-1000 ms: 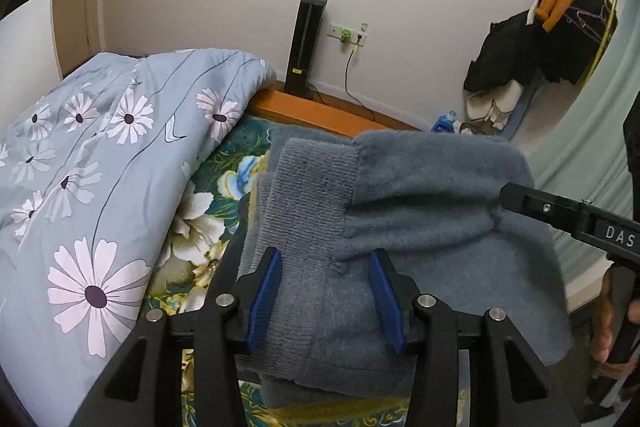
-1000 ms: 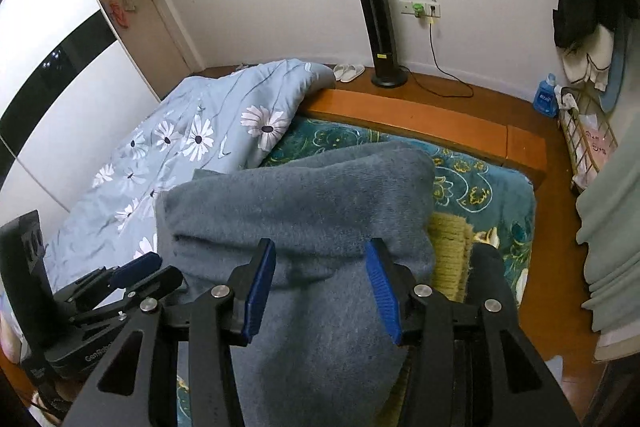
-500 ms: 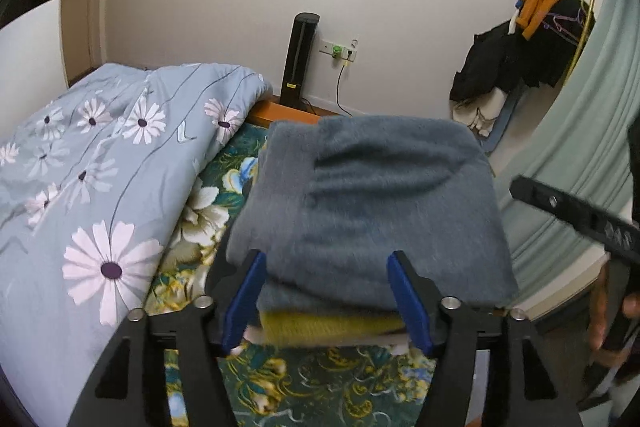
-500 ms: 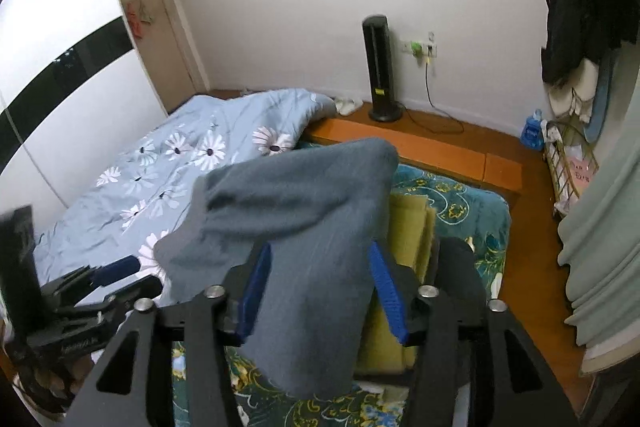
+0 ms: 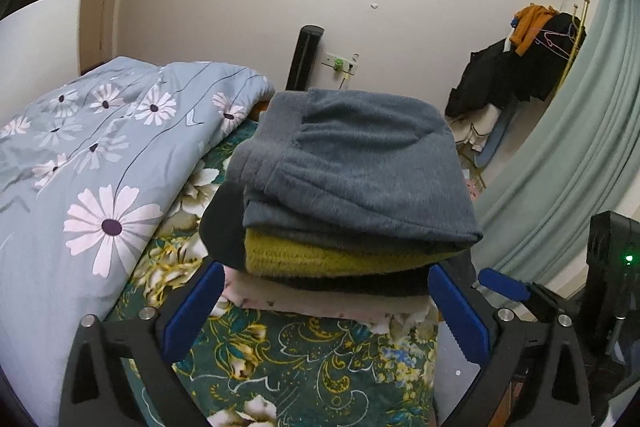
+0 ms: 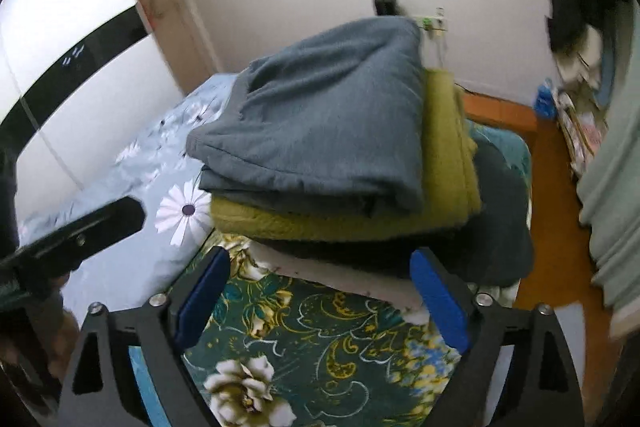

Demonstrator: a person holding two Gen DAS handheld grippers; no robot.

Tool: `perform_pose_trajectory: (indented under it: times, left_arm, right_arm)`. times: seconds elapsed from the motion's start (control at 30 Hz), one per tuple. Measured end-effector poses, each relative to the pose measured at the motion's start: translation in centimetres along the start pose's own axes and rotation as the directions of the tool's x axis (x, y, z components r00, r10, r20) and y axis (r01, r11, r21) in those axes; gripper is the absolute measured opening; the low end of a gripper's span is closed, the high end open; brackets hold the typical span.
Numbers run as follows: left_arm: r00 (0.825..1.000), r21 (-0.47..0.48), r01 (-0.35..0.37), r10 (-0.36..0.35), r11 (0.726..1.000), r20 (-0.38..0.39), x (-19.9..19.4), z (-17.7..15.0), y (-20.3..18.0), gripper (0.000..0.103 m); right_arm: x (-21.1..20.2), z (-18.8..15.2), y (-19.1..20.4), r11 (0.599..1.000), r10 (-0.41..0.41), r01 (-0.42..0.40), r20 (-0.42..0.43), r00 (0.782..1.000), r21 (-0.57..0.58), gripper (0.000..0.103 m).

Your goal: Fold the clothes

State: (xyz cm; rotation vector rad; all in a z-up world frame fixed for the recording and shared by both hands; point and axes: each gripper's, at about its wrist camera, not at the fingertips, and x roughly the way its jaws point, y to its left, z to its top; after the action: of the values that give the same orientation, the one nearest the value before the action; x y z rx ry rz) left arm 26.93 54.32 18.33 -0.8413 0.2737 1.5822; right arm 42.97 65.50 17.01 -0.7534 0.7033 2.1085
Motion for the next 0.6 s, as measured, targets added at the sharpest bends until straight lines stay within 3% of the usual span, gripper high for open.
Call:
perform_pose_trajectory:
  times: [0.07,0.17,0.6]
  left_arm:
    - [1.000,0.010,-0.026,0.026,1.000,-0.001,0.1,-0.6,-0.3,0.103]
    - [0.999,0.036,-0.053,0.053,0.998,0.001,0.3,-1.4,-0.7,0.103]
    - [0.990,0.041,-0.140,0.139,0.989,0.010,2.4,-3.9,-0.3,0.103]
  right_arm:
    - [0.3,-0.4,0.1,1.000,-0.021,0.021,0.002,1.000,0.012,0.093]
    - [0.4,-1.0,0.3,0.998,-0.056,0.056,0.020,0.998,0.014,0.103]
    - [0.6,-3.1,0.6,0.988,-0.148,0.151,0.110,0.983,-0.023,0.103]
